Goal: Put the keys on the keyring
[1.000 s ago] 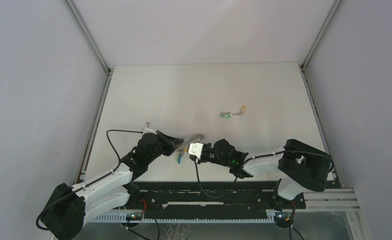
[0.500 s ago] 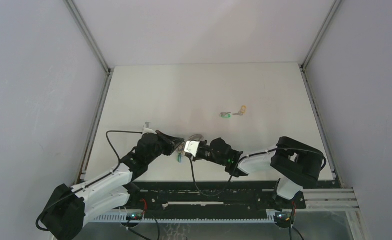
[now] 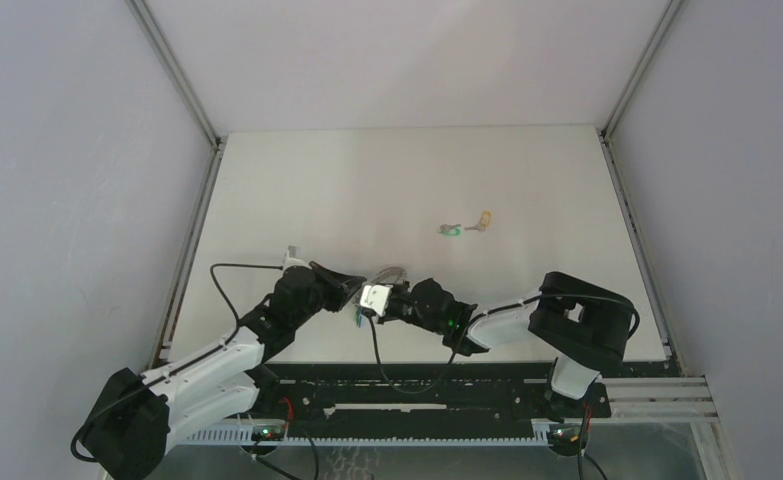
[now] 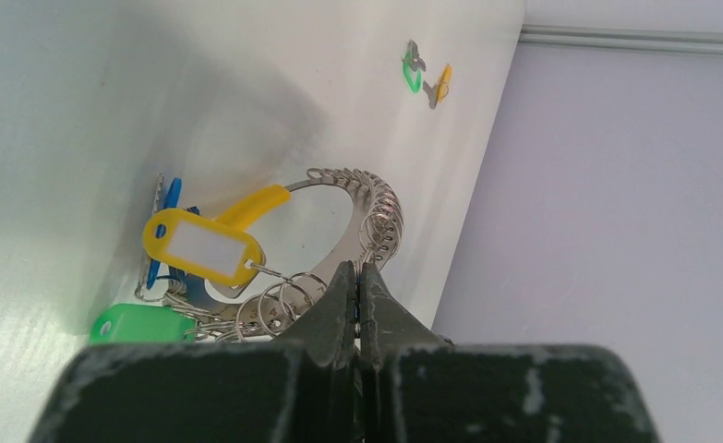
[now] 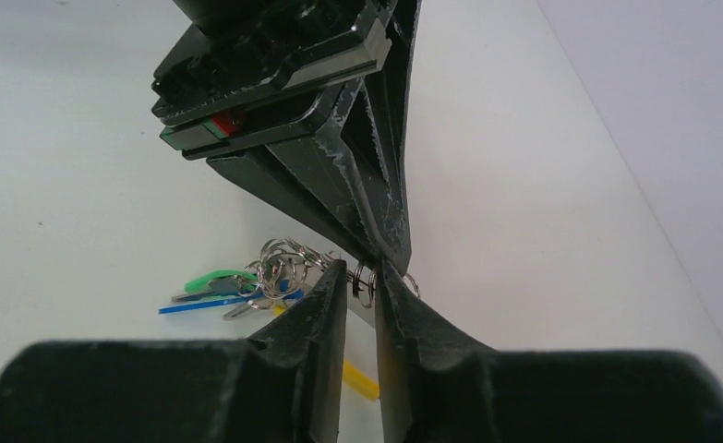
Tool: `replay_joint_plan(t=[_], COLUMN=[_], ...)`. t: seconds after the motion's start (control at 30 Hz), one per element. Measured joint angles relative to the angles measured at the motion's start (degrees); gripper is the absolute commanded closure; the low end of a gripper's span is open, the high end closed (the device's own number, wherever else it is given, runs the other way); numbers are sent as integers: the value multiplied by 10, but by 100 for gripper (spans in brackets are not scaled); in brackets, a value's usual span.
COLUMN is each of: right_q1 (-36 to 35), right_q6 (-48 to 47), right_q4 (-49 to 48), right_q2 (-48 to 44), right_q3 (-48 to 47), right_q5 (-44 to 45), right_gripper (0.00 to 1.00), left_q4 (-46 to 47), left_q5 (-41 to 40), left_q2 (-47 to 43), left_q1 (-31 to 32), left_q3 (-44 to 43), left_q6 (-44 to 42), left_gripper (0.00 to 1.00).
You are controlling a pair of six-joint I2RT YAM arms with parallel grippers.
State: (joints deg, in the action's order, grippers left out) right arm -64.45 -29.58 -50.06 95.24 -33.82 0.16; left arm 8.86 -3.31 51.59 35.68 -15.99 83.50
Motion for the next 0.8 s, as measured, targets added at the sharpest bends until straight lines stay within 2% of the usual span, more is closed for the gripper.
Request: replay_joint_plan(t=[0.1,0.27,0.4,0.57,0.7,0.8], right_q1=[-3,-7,1,57,122,167], right_q6=[-7,-14,-11,28,62,80], right_q4=[-7,-5,25,80,124,154], right_q2=[9,10,-9,-74,-116,-140], right_q3=[-5,-5,-5,10,20,21], right_q5=[18,35,27,-53,-145,-219], right_gripper=[100,100,100,100,100,100], left_q4=[-2,-3,-8,-7,6,16], left_q5=[-6,-10,-10,-26,-41,-39], left_q2=[0,0,-12,-54,-94,-111], left_q1=[0,0,3,5,5,4], left_q3=[0,0,2,3,14,21], left_q6=[0,2,-2,-41,-118,-190], left_gripper=[100,98,83,64,51,46])
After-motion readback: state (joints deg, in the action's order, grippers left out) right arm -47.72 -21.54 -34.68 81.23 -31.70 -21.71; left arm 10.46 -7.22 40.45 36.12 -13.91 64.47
